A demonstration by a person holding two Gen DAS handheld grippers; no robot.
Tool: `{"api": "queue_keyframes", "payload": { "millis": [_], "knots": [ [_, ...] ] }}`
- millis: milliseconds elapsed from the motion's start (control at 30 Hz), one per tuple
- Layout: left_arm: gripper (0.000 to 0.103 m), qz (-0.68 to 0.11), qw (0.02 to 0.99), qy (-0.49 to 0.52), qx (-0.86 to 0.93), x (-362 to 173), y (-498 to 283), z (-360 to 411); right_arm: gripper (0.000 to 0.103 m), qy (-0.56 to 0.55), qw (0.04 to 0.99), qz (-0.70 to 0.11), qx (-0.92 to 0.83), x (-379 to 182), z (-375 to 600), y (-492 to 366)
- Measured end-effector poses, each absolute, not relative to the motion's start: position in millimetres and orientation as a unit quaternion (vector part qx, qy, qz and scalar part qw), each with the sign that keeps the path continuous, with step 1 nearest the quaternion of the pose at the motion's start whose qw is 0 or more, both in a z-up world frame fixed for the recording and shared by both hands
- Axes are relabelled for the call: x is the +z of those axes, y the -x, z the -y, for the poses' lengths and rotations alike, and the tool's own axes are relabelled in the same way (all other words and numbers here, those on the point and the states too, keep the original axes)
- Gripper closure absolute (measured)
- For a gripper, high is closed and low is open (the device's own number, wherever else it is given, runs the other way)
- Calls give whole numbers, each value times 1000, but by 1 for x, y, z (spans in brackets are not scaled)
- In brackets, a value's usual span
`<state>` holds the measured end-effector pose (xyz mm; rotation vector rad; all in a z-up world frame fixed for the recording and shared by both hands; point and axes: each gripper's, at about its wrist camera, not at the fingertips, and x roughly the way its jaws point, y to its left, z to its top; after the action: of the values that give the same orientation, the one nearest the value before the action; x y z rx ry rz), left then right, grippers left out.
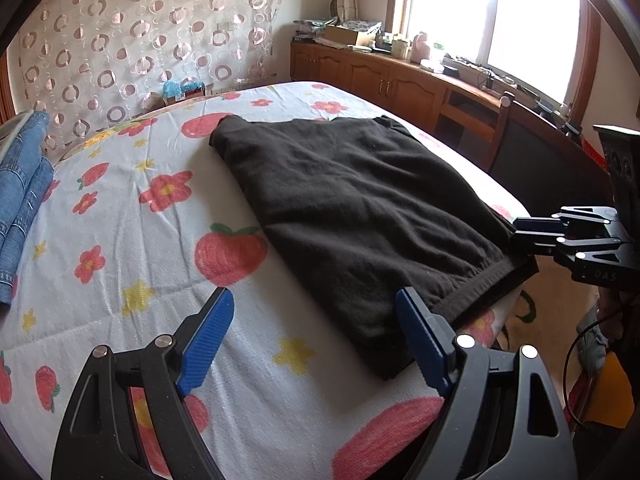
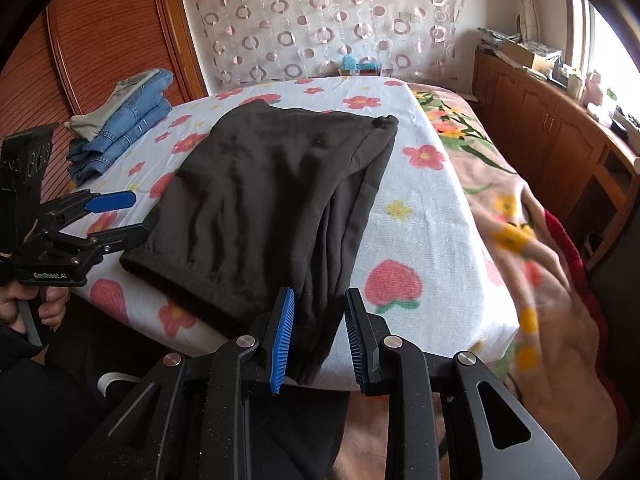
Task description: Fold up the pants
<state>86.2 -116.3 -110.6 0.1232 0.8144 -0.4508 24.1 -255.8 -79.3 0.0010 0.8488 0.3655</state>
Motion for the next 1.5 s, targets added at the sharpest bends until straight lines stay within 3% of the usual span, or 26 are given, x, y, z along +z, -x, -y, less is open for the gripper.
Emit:
{"api": "queue_keyframes", "payload": {
  "millis": [100,333,1300,1500],
  "knots": [
    [19,-393,891,-58,-218,-111,-86,116,90,4,895,-409,178,-79,254,-22],
    [19,-394,891,-56,-218,-112,-86,117,97,17,905,-388,174,-71,249,-10],
    [19,-398,889,-50,-221,-115,-83,116,91,50,896,-412,159,-86,233,-9],
    [19,-397,890,-50,-221,-114,-83,114,100,55,899,-404,160,-84,233,-7]
  ]
}}
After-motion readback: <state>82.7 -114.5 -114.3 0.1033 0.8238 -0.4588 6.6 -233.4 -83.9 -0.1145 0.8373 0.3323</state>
